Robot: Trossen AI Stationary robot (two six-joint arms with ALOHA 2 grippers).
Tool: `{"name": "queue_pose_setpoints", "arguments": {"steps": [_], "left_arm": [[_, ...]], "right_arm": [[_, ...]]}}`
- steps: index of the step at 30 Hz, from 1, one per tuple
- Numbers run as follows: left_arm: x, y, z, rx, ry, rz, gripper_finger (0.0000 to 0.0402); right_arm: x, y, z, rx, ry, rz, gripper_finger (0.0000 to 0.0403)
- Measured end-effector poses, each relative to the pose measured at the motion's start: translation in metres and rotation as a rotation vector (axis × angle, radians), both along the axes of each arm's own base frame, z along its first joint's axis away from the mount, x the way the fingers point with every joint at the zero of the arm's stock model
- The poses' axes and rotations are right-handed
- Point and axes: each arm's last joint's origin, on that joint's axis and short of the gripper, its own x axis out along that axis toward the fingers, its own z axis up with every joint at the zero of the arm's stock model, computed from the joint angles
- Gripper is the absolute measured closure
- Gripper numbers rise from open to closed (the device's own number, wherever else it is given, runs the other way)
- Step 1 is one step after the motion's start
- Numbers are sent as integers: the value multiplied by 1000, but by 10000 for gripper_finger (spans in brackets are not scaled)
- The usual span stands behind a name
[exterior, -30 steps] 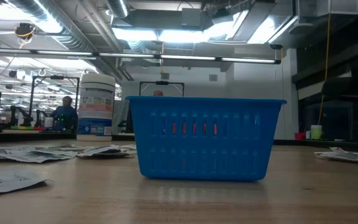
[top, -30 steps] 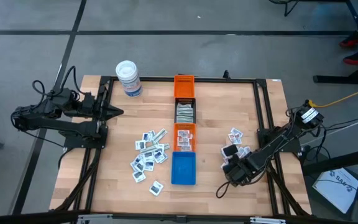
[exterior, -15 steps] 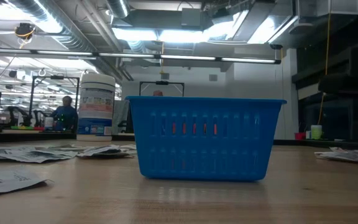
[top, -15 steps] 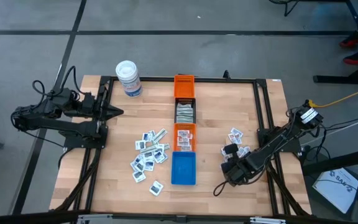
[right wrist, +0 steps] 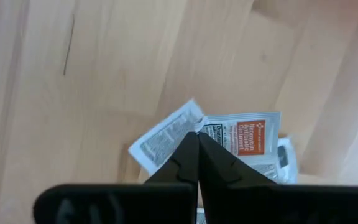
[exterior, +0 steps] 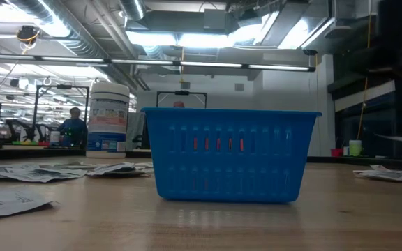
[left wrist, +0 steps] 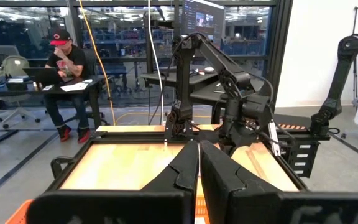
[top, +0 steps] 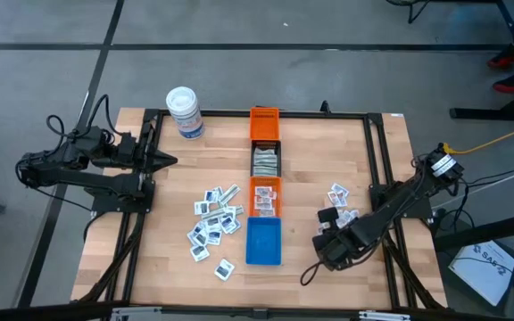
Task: Pick & Place First Aid Supplies
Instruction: Put the orange ointment pack into the bottom orange bin
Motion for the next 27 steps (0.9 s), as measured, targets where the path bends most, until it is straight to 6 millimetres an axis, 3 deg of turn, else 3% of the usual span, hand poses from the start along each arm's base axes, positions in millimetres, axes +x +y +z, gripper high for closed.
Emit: {"name": "queue_pose_setpoints", "arguments": {"steps": [10,18,27], "left_arm": [[0,0,0,0,0,0,391],[0,0,0,0,0,0,393],[0,0,0,0,0,0,389]], "right_arm": [[31,-13,32,7,-80,81,402],[57,-44,51,-49,-122,180,402],[79,-78,58,-153,-184,368,402]]}}
